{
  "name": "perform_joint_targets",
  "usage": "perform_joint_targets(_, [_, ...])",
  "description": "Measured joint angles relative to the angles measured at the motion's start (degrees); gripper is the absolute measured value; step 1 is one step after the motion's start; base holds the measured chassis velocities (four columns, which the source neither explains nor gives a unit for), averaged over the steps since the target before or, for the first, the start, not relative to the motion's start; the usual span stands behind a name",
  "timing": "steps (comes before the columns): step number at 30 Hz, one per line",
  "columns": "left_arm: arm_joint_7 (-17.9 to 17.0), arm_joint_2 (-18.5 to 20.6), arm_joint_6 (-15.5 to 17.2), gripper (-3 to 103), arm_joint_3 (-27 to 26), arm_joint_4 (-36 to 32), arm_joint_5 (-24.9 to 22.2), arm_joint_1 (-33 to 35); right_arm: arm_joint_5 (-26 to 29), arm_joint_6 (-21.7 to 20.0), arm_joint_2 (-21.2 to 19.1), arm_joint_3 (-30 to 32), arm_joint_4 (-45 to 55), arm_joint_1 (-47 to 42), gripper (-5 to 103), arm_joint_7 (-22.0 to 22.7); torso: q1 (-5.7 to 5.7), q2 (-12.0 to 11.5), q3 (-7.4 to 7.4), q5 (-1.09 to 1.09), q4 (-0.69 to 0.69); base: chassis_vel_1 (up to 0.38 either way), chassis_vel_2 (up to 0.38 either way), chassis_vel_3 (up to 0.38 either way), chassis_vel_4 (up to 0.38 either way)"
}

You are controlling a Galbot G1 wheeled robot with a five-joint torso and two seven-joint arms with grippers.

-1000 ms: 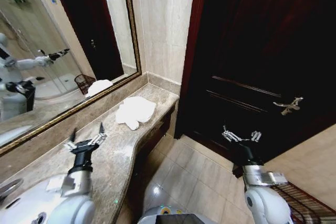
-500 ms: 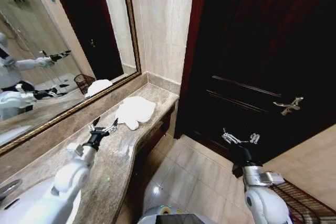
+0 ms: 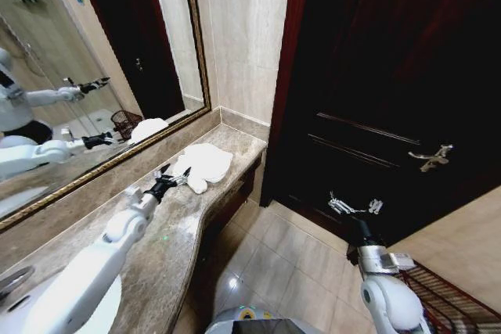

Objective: Discard the used towel into the hamper.

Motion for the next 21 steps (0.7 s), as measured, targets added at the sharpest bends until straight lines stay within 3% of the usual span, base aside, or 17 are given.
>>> perform_joint_targets(5, [0.7,-1.8,-0.1,94,8.9,8.4,-0.6,-9.2,-0.4,0.1,0.2,0.2,-0.1,0.0,100,0.2,0.0,0.0,0.0,0.0,0.0,0.0,0.0,0.0,0.0])
perform_joint_targets(9, [0.3,-4.2,0.8,100,14.3,15.8,-0.2,-16.3,-0.6,0.1,0.6,0.5,0.0,-0.2,100,0.4,0.0,0.0,0.0,0.0,-0.01,0.0,0.0,0.0,0.0])
perform_joint_targets(12, [0.1,-5.9,1.1,94,16.0,19.1,0.1,-19.0,-0.6,0.2,0.6,1.0,-0.1,-0.4,100,0.4,0.0,0.0,0.0,-0.02,-0.01,0.0,0.0,0.0,0.0])
perform_joint_targets(21, [1.6,-6.8,-1.8,74,15.9,18.7,-1.5,-18.0,-0.6,0.7,1.1,1.5,-1.1,-0.6,100,1.8,0.0,0.0,0.0,-0.03,0.0,0.0,0.0,0.0,0.0])
